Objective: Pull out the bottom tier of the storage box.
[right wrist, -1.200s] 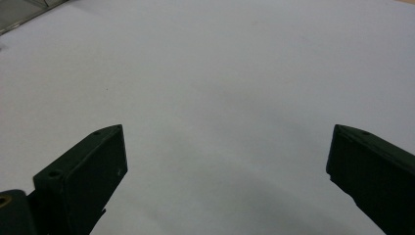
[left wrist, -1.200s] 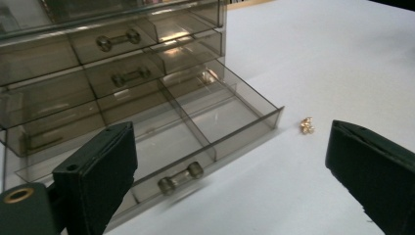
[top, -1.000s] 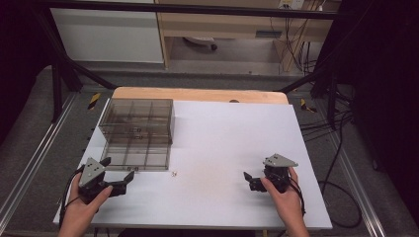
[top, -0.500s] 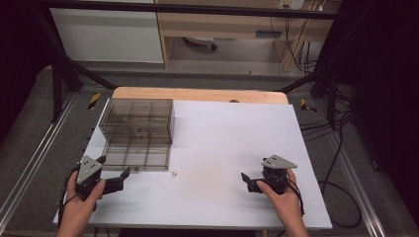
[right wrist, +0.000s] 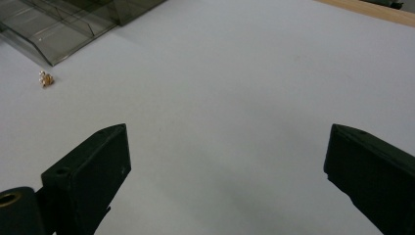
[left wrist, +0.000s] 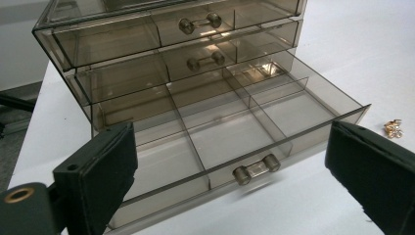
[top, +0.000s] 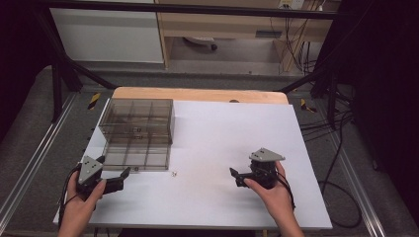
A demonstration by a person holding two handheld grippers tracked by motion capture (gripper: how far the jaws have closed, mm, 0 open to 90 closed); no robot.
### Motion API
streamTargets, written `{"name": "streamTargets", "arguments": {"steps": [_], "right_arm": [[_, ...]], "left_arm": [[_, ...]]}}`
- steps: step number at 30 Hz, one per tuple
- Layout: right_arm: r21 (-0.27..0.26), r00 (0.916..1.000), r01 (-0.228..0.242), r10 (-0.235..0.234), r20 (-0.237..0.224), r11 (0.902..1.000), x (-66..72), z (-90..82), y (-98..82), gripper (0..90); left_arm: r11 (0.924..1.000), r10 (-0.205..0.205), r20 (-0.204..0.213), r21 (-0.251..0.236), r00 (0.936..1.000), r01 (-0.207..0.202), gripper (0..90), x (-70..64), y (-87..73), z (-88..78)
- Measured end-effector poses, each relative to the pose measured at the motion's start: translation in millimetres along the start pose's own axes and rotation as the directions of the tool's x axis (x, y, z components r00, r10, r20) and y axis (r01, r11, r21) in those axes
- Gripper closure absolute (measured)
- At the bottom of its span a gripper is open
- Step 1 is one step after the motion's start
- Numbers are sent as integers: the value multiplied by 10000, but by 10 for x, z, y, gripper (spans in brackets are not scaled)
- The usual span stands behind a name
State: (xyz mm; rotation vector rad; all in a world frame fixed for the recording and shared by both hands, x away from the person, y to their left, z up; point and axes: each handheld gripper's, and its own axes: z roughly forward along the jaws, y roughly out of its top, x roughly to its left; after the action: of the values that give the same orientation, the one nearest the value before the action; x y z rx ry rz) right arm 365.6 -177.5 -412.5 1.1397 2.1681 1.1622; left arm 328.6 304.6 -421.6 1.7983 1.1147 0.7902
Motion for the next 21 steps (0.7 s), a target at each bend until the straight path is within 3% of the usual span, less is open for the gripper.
{"name": "streamTargets", "arguments": {"steps": [6,11,17,19,21], "right_arm": [[-39,9993,-309,308,-221,9995,34,183,433,52],[-42,9971,-667,665,-363,9978,150,412,720,67],[-79,9953,-751,745,-622,9971,388,716,739,89],[128,9966,-281,290,-770,9995,473,778,720,81],[62,9975,-111,115,-693,9999,528,798,692,87]], "left_arm": [[10000,25,-225,-54,9997,-26,54,-3,-7,-9],[9991,-421,-214,-44,9989,420,54,14,-28,-27],[9979,-646,-440,-118,9969,642,58,62,-40,-52],[9981,-605,-470,-124,9971,600,60,64,-31,-57],[9987,-494,-485,-173,9976,486,60,56,-19,-70]]}}
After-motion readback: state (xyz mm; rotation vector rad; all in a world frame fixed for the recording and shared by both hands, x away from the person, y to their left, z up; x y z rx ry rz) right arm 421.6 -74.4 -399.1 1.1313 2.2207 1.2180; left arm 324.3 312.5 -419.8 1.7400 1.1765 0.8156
